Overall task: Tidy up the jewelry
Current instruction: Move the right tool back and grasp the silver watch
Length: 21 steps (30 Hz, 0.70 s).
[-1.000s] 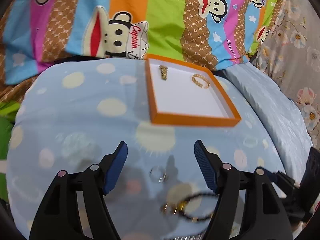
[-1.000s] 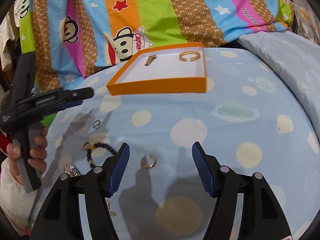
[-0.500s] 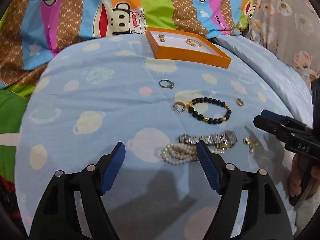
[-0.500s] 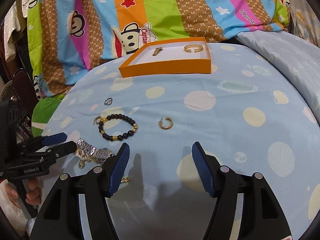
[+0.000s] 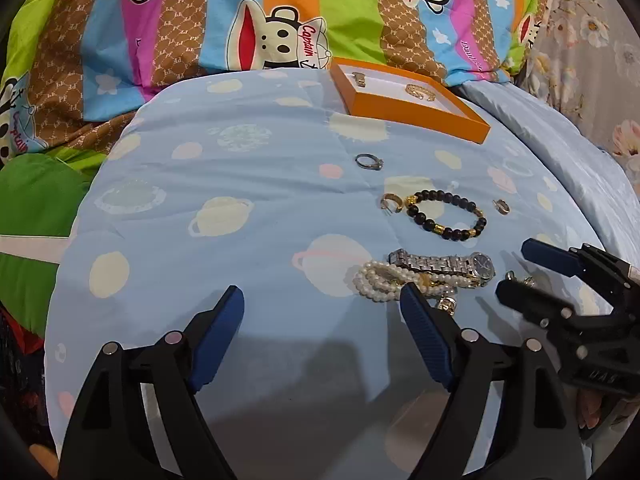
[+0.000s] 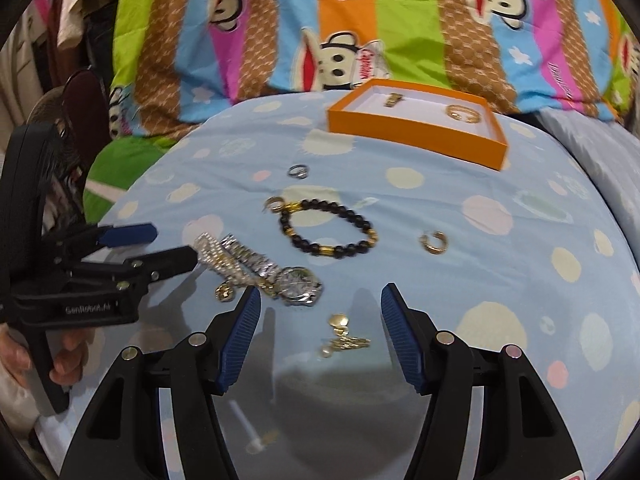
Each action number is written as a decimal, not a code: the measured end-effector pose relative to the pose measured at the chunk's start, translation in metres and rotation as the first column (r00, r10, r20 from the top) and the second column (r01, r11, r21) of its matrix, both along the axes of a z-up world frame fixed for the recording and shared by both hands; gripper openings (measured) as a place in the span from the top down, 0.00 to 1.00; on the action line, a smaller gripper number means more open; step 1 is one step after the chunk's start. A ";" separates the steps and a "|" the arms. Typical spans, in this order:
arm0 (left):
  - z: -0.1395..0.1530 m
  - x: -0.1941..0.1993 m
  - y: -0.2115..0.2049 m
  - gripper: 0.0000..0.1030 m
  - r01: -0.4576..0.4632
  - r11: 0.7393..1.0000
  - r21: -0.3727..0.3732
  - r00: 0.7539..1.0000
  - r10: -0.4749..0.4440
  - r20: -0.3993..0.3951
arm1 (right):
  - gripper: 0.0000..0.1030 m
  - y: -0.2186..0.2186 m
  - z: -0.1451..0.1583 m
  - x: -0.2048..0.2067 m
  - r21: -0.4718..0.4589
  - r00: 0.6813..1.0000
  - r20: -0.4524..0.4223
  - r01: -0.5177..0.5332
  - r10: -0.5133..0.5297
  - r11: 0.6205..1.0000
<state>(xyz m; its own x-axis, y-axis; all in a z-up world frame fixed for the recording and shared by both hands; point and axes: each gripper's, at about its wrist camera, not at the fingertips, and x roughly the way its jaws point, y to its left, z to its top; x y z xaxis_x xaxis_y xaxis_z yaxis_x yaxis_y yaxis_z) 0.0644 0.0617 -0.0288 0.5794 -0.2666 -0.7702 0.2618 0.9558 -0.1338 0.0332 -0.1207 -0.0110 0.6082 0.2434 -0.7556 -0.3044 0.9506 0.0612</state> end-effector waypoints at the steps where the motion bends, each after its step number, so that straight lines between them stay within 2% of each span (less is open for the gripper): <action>1: 0.000 0.000 0.000 0.23 0.000 1.000 0.003 1.000 0.000 0.000 | 0.41 0.005 -0.001 0.002 -0.025 1.000 -0.007 -0.026 0.026 0.999; 5: 0.000 0.000 -0.001 0.21 0.000 1.000 0.014 1.000 0.000 0.000 | 0.43 0.019 -0.009 0.008 -0.127 0.987 -0.029 -0.163 0.160 0.978; 9: 0.000 0.000 -0.002 0.21 0.001 1.000 0.009 1.000 -0.001 -0.002 | 0.43 0.013 -0.009 0.017 -0.099 0.971 -0.051 -0.237 0.233 0.967; 12: 0.000 0.000 -0.002 0.21 0.009 1.000 0.009 1.000 -0.009 -0.002 | 0.53 0.006 -0.010 0.026 -0.047 0.965 -0.066 -0.259 0.256 0.965; 14: 0.000 0.000 -0.002 0.21 0.013 1.000 0.008 1.000 -0.012 -0.002 | 0.70 0.004 -0.009 0.030 -0.030 0.962 -0.069 -0.267 0.265 0.963; 21: 0.000 -0.001 -0.002 0.21 0.030 1.000 0.000 1.000 -0.030 -0.003 | 0.75 0.005 -0.009 0.020 -0.039 0.966 -0.054 -0.254 0.252 0.966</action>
<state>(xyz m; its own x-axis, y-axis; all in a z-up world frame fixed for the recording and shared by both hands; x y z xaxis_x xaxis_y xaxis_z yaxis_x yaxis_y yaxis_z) 0.0635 0.0596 -0.0287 0.5689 -0.2839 -0.7718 0.2904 0.9474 -0.1345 0.0533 -0.1160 -0.0197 0.4934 0.3495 -0.7965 -0.5330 0.8452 0.0407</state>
